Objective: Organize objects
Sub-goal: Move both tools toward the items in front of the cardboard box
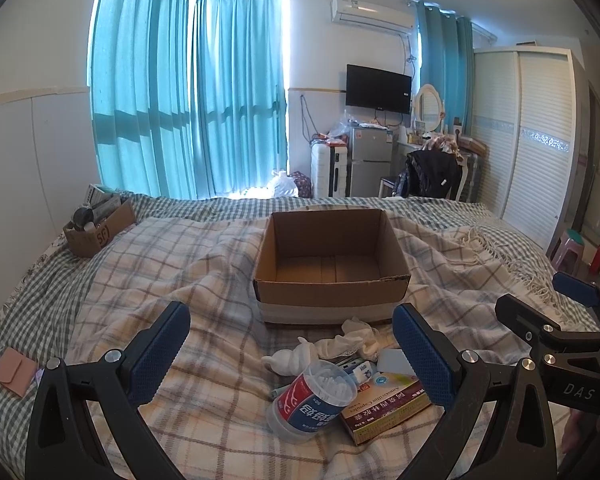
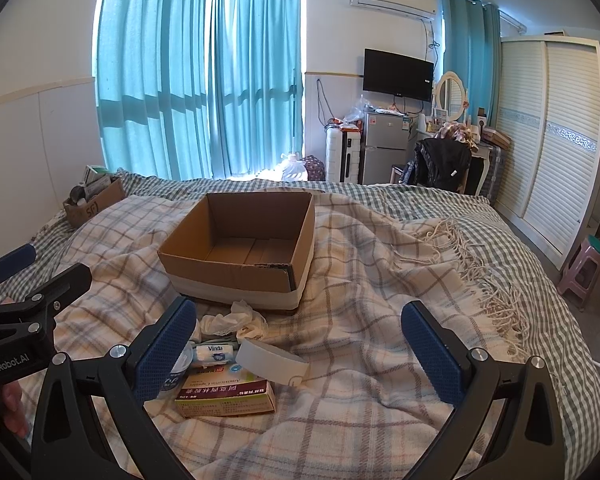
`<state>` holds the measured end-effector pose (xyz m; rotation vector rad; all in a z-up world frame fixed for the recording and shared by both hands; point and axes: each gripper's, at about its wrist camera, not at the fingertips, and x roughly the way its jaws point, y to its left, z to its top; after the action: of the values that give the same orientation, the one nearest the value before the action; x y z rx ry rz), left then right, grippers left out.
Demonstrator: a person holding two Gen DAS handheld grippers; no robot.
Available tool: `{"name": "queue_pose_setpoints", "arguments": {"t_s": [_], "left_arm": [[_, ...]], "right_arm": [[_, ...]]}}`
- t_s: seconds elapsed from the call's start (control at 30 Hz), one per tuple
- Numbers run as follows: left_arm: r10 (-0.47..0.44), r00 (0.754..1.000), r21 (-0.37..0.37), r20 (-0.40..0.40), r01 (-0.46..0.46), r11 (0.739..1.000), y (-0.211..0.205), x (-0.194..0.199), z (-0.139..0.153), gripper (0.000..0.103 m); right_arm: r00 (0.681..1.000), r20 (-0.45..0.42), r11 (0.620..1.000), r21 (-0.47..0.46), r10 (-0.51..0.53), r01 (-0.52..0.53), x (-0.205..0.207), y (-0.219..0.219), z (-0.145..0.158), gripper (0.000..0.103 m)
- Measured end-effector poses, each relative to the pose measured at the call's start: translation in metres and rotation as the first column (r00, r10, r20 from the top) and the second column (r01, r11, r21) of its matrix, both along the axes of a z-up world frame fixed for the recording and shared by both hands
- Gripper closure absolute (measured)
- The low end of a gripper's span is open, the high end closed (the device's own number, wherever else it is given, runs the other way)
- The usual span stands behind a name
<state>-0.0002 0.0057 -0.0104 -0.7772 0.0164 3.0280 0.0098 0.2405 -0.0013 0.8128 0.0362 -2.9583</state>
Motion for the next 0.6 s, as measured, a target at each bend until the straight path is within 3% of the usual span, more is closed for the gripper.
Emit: {"name": "queue_pose_setpoints", "arguments": {"t_s": [0.6], "left_arm": [[-0.008, 1.000, 0.011, 0.003, 0.008, 1.000, 0.0022, -0.0004, -0.0002, 0.000]], "right_arm": [[1.000, -0.003, 1.000, 0.003, 0.001, -0.001, 0.0038, 0.0017, -0.0013, 0.000]]}}
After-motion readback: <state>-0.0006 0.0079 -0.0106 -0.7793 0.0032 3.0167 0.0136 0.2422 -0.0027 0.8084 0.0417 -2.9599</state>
